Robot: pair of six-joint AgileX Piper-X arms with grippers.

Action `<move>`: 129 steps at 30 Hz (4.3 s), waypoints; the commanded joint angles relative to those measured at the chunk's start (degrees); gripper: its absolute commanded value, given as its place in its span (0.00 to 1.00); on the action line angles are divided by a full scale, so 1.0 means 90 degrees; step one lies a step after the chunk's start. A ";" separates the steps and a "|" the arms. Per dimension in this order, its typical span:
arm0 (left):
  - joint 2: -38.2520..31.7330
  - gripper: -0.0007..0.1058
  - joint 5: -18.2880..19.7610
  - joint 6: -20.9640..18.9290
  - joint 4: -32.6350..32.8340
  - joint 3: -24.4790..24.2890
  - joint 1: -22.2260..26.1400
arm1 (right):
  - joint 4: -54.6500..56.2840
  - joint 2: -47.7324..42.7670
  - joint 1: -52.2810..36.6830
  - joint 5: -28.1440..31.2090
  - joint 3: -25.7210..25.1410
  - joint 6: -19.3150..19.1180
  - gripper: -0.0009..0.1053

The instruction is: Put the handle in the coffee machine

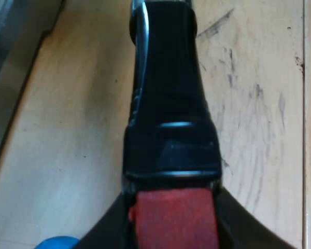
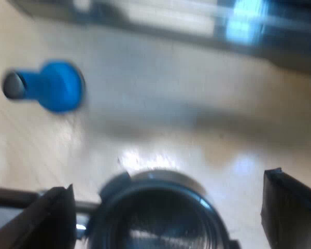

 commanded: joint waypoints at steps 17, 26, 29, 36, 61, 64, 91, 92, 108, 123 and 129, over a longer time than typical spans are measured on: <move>-0.0107 0.01 0.0303 0.0078 -0.0026 -0.0046 0.0737 | -0.0042 -0.1341 0.1703 0.2496 -0.0189 0.0455 0.70; -0.0107 0.01 0.0416 0.0216 0.0494 -0.0046 0.1496 | -0.0206 -0.1341 0.3007 0.3863 -0.0189 0.1131 0.70; -0.0107 0.01 0.0464 0.0273 0.0569 -0.0046 0.1692 | -0.0631 -0.1318 0.3418 0.4393 -0.0035 0.1130 0.70; -0.0107 0.01 0.0542 0.0605 0.0663 -0.0046 0.2511 | -0.1678 -0.1149 0.3912 0.5252 0.0560 0.1130 0.70; 0.0229 0.01 0.0881 0.1346 0.0519 -0.0058 0.3328 | -0.4712 0.0879 0.3928 0.7756 0.1363 0.1035 0.70; 0.0326 0.01 0.0881 0.1346 0.0384 -0.0058 0.3340 | -0.4713 0.0961 0.3928 0.7741 0.1363 0.1035 0.70; 0.1308 0.01 0.1604 0.1669 -0.1038 -0.0070 0.3340 | -0.4855 0.0966 0.3928 0.7752 0.1363 0.0929 0.70; 0.1329 0.01 0.1604 0.1669 -0.1041 -0.0070 0.3340 | -0.4855 0.0966 0.3928 0.7752 0.1363 0.0929 0.70; 0.2190 0.01 0.1604 0.1781 -0.1079 -0.0894 0.3340 | -0.4897 0.0966 0.3928 0.7752 0.1363 0.0880 0.70; 0.2581 0.01 0.1638 0.1829 -0.1095 -0.1480 0.3340 | -0.5089 0.0966 0.3928 0.7752 0.1363 0.0505 0.70; 0.2581 0.01 0.1840 0.1805 -0.1074 -0.1476 0.3325 | -0.5089 0.0966 0.3928 0.7752 0.1363 0.0505 0.70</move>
